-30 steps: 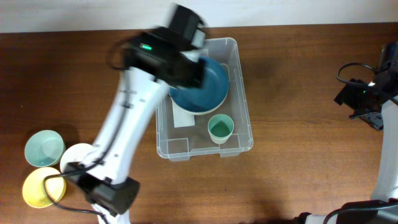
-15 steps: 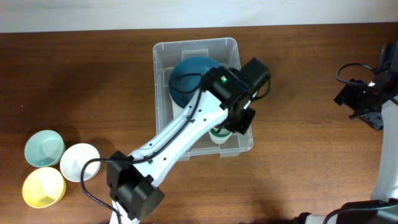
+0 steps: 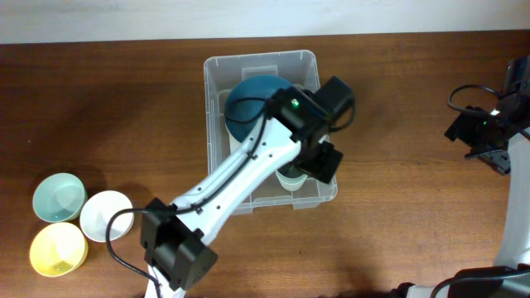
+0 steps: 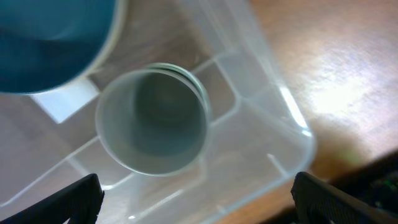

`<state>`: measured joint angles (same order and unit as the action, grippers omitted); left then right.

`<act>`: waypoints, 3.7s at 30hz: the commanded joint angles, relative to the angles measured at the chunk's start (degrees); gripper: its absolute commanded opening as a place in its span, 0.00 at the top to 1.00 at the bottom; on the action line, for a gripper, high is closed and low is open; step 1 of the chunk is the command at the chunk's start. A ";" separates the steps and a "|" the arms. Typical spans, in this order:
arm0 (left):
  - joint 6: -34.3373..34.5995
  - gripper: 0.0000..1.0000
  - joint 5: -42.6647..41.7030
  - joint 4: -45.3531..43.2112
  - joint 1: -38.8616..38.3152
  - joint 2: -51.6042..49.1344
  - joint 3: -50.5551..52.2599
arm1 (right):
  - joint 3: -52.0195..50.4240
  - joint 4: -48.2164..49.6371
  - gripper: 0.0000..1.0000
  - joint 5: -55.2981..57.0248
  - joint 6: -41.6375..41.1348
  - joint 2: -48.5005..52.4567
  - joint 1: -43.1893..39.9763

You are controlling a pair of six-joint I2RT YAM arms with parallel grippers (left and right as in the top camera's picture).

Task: Pack container
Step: 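Carry the grey cup with the left gripper into the nested cups, then withdraw the left gripper to the white bowl on the left, then grasp the white bowl rim with the left gripper, then lower the white bowl into the container's front left area and release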

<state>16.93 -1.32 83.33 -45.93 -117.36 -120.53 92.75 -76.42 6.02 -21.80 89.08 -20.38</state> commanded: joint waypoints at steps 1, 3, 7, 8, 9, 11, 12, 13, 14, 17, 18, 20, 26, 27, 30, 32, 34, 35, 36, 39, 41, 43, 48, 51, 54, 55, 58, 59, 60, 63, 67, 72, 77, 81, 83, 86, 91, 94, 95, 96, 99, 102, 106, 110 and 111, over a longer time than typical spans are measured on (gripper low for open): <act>0.13 0.01 4.24 0.13 6.56 2.62 -1.46 | -1.81 0.37 0.28 -3.85 3.39 -0.59 2.62; 0.13 0.01 4.61 -0.20 11.13 4.50 -1.51 | -3.32 1.31 0.47 -5.64 5.27 -0.59 4.98; 0.13 0.01 4.59 -0.55 23.17 7.76 -1.51 | -8.22 4.02 0.92 -5.86 5.51 -0.59 12.41; 0.13 0.00 4.59 -0.55 26.23 8.28 -1.51 | -9.46 4.76 0.93 -5.86 5.49 -0.59 14.27; 0.11 0.01 4.57 -0.52 29.00 8.52 -1.51 | -11.02 5.79 0.93 -5.86 5.46 -0.57 16.41; 0.09 0.01 4.59 -0.48 35.93 8.74 -1.51 | -15.08 8.61 0.93 -5.86 4.85 -0.52 21.88; 0.09 0.01 4.57 -0.46 38.01 8.74 -1.49 | -16.65 9.88 0.93 -5.88 4.83 -0.48 23.89; 0.09 0.01 4.57 -0.44 39.95 8.72 -1.49 | -17.77 10.73 0.93 -5.88 4.70 -0.48 25.38; 0.11 0.01 4.57 -0.44 41.75 8.74 -1.49 | -18.86 11.50 0.93 -5.86 3.93 -0.46 26.84; 0.07 0.01 4.59 -0.24 45.68 8.74 -1.49 | -21.73 13.77 0.93 -5.88 2.34 -0.39 30.67; -0.20 0.01 4.61 -0.11 46.71 8.74 -1.49 | -22.18 14.10 0.92 -5.97 1.77 -0.24 31.65; -0.50 0.01 4.81 0.20 48.57 8.74 -1.49 | -22.49 14.38 0.92 -8.09 1.90 0.07 33.29; -0.50 0.01 4.79 1.11 52.57 8.74 -1.49 | -22.49 15.30 0.92 -13.33 3.48 0.44 37.42; -0.52 0.01 4.79 1.20 53.02 8.74 -1.49 | -22.49 15.52 0.92 -13.73 3.58 0.44 37.99; -0.50 0.01 4.79 1.44 54.03 8.74 -1.49 | -22.49 15.98 0.92 -15.87 4.94 0.44 38.75; -0.52 0.01 4.81 1.57 54.38 8.74 -1.49 | -22.49 16.06 0.91 -16.68 4.98 0.44 38.75; -0.55 0.01 4.87 1.64 54.53 8.74 -1.49 | -22.49 16.24 0.91 -16.85 5.33 0.44 38.75; -0.52 0.01 5.07 1.64 54.53 8.74 -1.49 | -22.49 16.33 0.91 -17.07 5.79 0.44 38.75; -0.55 0.01 5.42 1.64 54.51 8.74 -1.49 | -22.49 16.48 0.92 -17.46 6.34 0.44 38.75; -0.55 0.00 5.70 2.10 54.53 8.74 -1.49 | -22.49 16.52 0.91 -16.61 6.56 0.44 38.64; -0.55 0.01 5.95 2.95 54.51 8.74 -1.49 | -22.47 16.87 0.89 -12.35 6.54 0.44 38.23; -0.55 0.01 7.08 4.17 54.51 8.83 -1.49 | -22.45 17.18 0.73 -6.01 6.51 0.44 37.42; -0.55 0.01 7.19 8.07 54.47 10.21 -1.46 | -21.53 17.35 0.29 2.86 6.40 0.44 32.44; -0.48 0.01 7.19 10.67 53.92 12.85 -0.07 | -20.72 17.31 0.24 2.80 6.54 0.44 27.39; 0.04 0.01 7.45 10.58 53.20 17.55 4.33 | -20.65 17.00 0.22 2.75 7.08 0.44 23.65; 0.66 0.01 8.48 10.51 53.16 19.74 6.54 | -20.65 16.68 0.22 2.73 8.07 0.44 22.47; 3.28 0.01 11.91 8.66 53.22 27.15 15.32 | -20.65 16.55 0.21 1.90 8.09 0.44 19.87; 3.45 0.01 11.82 7.41 53.22 29.16 18.21 | -20.68 16.65 0.21 1.51 8.09 0.44 19.12; 3.85 0.01 11.43 5.66 53.22 31.50 21.99 | -20.65 16.65 0.21 1.36 8.09 0.44 18.60; 5.38 0.01 11.45 -0.13 53.22 36.76 34.25 | -20.68 16.65 0.21 0.87 8.09 0.44 17.62; 5.33 0.01 10.97 -9.05 53.22 37.35 48.50 | -20.68 16.65 0.21 0.61 8.09 0.44 17.73; 5.31 0.00 8.66 -18.32 55.19 30.42 56.98 | -20.68 15.89 0.21 0.46 8.09 0.44 17.73; 3.61 0.01 7.02 -23.15 58.99 23.15 57.02 | -20.68 15.78 0.21 0.46 8.09 0.44 17.73; 3.08 0.01 4.46 -25.90 61.05 17.99 57.02 | -20.68 15.74 0.21 0.46 8.11 0.44 17.73; 2.71 0.01 4.20 -26.82 61.37 15.67 57.02 | -20.68 15.72 0.21 0.48 8.11 0.44 17.73; 2.71 0.04 4.17 -28.09 61.37 13.20 57.02 | -20.68 15.74 0.21 0.48 8.11 0.44 17.73; 2.73 0.45 4.11 -30.56 61.37 12.04 57.00 | -20.68 15.61 0.21 0.48 8.09 0.44 17.73; 2.73 0.77 4.07 -31.10 61.37 12.04 57.00 | -20.68 15.34 0.21 0.50 8.11 0.44 17.73; 2.73 0.81 4.07 -31.15 61.37 12.04 57.00 | -20.68 15.32 0.21 0.50 8.11 0.44 17.73; 2.73 0.86 4.07 -31.28 61.37 12.04 56.94 | -20.68 15.34 0.21 0.52 8.11 0.44 17.73; 2.73 0.99 3.96 -31.17 61.35 12.07 56.22 | -20.68 15.34 0.21 0.70 8.09 0.44 17.73; 2.73 1.00 3.63 -29.86 60.65 12.66 54.03 | -20.68 15.34 0.21 0.70 8.09 0.44 17.73; 2.73 0.99 3.63 -26.56 57.27 15.85 48.57 | -20.68 15.34 0.21 0.70 8.11 0.44 17.73; 2.71 0.99 3.63 -20.09 48.39 22.69 37.22 | -20.68 15.34 0.21 0.70 8.09 0.44 17.73; 2.71 1.00 3.63 -19.02 46.40 23.71 35.19 | -20.68 15.34 0.21 0.70 8.09 0.44 17.73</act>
<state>19.92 3.25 62.04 7.22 -101.16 -76.82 71.02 -61.06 6.59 -13.54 89.30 -2.48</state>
